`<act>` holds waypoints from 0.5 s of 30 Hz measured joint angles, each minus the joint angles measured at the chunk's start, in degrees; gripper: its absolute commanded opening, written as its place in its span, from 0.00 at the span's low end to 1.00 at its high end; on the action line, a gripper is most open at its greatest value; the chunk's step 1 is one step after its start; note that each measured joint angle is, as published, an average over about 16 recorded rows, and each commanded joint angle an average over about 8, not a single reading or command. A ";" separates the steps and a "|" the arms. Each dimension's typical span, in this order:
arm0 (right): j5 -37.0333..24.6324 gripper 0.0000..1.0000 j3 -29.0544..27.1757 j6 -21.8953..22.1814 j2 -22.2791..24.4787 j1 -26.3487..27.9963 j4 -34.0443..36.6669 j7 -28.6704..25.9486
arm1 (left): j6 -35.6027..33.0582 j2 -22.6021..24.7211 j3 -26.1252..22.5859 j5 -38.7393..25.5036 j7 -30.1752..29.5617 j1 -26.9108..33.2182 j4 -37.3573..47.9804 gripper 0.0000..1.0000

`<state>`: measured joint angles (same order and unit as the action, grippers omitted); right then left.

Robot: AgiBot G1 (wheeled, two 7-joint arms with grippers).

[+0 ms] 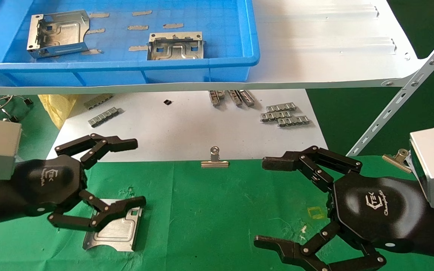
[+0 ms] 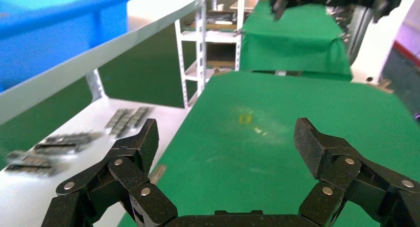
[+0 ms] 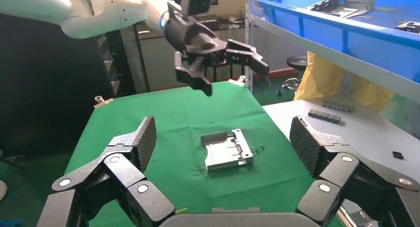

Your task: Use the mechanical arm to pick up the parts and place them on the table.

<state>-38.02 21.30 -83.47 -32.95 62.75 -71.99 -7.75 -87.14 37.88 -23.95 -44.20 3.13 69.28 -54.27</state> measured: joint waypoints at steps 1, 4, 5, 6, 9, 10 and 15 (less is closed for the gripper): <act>0.00 1.00 0.00 0.00 0.00 0.00 0.00 0.00 | 0.09 -0.17 0.47 0.14 -0.83 -0.46 -1.15 1.00; 0.00 1.00 0.00 0.00 0.00 0.00 0.00 0.00 | 0.35 -0.69 1.92 0.57 -3.36 -1.86 -4.67 1.00; 0.00 1.00 0.00 0.00 0.00 0.00 0.00 0.00 | 0.44 -0.87 2.40 0.71 -4.20 -2.34 -5.85 1.00; 0.00 1.00 0.00 0.00 0.00 0.00 0.00 0.00 | 0.52 -1.04 2.88 0.85 -5.03 -2.80 -7.00 1.00; 0.00 1.00 0.00 0.00 0.00 0.00 0.00 0.00 | 0.78 -1.56 4.31 1.27 -7.55 -4.19 -10.49 1.00; 0.00 1.00 0.00 0.00 0.00 0.00 0.00 0.00 | 0.87 -1.72 4.75 1.40 -8.32 -4.62 -11.57 1.00; 0.01 1.00 0.00 0.01 0.00 0.00 0.00 0.00 | 1.20 -2.44 6.77 2.02 -11.70 -6.58 -16.51 1.00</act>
<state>-38.02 21.30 -83.47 -32.95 62.75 -71.98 -7.75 -85.93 35.44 -17.18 -42.19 -8.57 62.70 -70.78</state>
